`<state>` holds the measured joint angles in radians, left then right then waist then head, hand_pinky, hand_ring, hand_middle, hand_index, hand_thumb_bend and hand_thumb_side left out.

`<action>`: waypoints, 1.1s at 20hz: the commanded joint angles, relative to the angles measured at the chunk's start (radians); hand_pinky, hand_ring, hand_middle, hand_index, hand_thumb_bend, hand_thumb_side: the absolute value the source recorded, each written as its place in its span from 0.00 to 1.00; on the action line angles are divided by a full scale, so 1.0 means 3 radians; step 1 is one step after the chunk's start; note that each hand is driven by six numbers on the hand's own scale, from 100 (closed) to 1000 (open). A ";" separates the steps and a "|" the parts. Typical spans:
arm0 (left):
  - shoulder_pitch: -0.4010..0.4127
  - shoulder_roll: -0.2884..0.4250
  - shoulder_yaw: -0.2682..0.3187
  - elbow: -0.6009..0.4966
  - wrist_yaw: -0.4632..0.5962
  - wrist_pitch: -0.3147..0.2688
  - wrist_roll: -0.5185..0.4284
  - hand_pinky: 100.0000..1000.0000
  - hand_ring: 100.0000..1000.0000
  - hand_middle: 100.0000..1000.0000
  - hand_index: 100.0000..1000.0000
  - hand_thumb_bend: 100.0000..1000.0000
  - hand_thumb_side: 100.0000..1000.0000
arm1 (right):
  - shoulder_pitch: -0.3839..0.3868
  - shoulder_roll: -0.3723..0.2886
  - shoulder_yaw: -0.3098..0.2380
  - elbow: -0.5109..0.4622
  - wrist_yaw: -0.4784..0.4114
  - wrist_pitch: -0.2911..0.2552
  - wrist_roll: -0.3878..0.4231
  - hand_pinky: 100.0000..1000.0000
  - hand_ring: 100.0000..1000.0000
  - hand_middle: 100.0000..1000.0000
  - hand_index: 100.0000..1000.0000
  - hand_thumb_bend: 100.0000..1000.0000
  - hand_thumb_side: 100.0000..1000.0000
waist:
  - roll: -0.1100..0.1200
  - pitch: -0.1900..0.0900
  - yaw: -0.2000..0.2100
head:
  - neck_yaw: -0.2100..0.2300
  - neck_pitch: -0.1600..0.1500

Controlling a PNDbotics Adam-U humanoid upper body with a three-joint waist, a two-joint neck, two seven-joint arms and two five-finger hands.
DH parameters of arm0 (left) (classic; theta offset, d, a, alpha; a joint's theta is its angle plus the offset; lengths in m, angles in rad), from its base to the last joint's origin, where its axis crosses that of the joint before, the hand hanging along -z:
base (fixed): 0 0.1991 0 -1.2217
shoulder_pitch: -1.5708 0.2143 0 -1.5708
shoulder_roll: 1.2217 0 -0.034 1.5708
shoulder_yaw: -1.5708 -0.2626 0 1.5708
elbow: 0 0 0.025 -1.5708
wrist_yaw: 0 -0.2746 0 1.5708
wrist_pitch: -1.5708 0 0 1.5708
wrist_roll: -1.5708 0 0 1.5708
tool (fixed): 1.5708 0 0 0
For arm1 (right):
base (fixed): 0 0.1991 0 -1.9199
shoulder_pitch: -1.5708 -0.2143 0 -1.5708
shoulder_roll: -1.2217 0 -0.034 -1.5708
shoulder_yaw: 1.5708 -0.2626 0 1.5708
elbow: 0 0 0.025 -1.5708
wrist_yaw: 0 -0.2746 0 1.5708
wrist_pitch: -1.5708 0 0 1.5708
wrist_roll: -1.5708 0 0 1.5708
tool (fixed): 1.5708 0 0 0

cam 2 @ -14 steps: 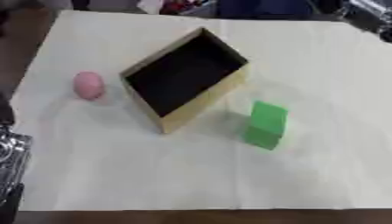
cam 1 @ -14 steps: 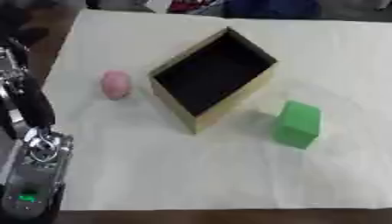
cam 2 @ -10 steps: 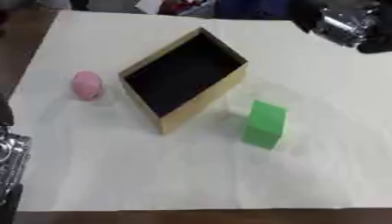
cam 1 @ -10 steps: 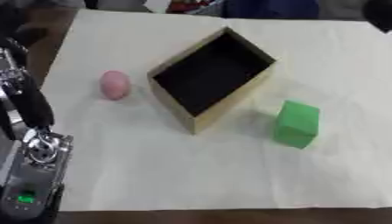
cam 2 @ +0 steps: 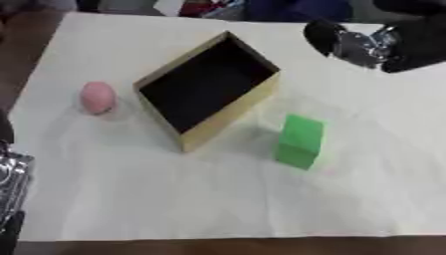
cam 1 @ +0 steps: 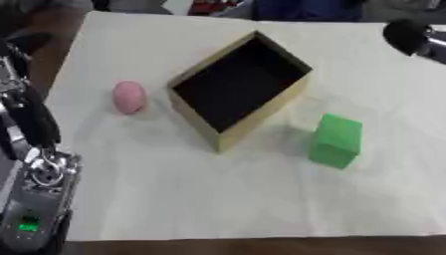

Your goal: Pick up objects on the table and place them in the box.

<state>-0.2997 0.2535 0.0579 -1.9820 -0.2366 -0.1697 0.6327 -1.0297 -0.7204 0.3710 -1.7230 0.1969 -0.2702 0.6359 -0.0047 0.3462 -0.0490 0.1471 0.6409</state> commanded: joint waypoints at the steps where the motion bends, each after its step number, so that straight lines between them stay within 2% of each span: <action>1: -0.0019 0.0017 -0.0007 -0.0060 0.0014 -0.0005 -0.0012 0.71 0.56 0.61 0.79 0.10 1.00 | -0.0076 -0.0009 0.0009 0.0029 0.0066 -0.0017 0.0075 0.95 1.00 0.83 0.90 0.14 0.94 | 0.0007 -0.0060 0.0003 | -0.0004 -0.0027; 4: -0.0019 0.0014 -0.0007 -0.0060 0.0017 -0.0003 -0.0012 0.71 0.56 0.61 0.79 0.10 1.00 | -0.0077 0.0000 0.0021 0.0046 0.0111 -0.0045 0.0127 0.96 1.00 0.83 0.90 0.27 0.91 | 0.0007 -0.0054 0.0001 | -0.0001 -0.0032; 5: -0.0020 0.0014 -0.0007 -0.0060 0.0017 -0.0001 -0.0011 0.71 0.56 0.61 0.79 0.10 1.00 | -0.0077 -0.0002 0.0024 0.0052 0.0128 -0.0058 0.0144 0.96 1.00 0.83 0.90 0.27 0.91 | 0.0006 -0.0053 -0.0001 | -0.0001 -0.0033; 8: -0.0023 0.0013 -0.0007 -0.0060 0.0014 0.0004 -0.0011 0.72 0.56 0.61 0.79 0.10 1.00 | -0.0067 0.0009 0.0028 0.0078 0.0152 -0.0094 0.0214 0.97 1.00 0.84 0.92 0.36 0.85 | 0.0004 -0.0052 -0.0002 | 0.0000 -0.0041; 14: -0.0024 0.0007 -0.0008 -0.0060 0.0016 0.0003 -0.0013 0.72 0.56 0.61 0.79 0.10 1.00 | -0.0011 0.0080 -0.0006 0.0150 0.0153 -0.0029 0.0391 0.99 1.00 0.85 0.94 0.33 0.80 | 0.0003 -0.0055 -0.0003 | 0.0001 -0.0047; 20: -0.0028 0.0006 -0.0011 -0.0060 0.0020 0.0001 -0.0016 0.72 0.56 0.61 0.79 0.10 1.00 | 0.0135 0.0164 -0.0052 0.0201 0.0288 0.0012 0.0525 1.00 1.00 0.85 0.95 0.28 0.77 | -0.0002 -0.0053 -0.0008 | -0.0006 -0.0052; 22: -0.0029 0.0005 -0.0015 -0.0060 0.0021 0.0001 -0.0020 0.72 0.56 0.61 0.79 0.09 1.00 | 0.0214 0.0203 -0.0068 0.0220 0.0350 0.0011 0.0561 1.00 1.00 0.85 0.97 0.26 0.79 | -0.0006 -0.0054 -0.0010 | -0.0010 -0.0052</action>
<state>-0.2998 0.2460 0.0535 -1.9820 -0.2337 -0.1699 0.6302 -0.9531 -0.6524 0.3690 -1.6563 0.2878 -0.2663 0.7963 -0.0068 0.3488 -0.0503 0.1468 0.6320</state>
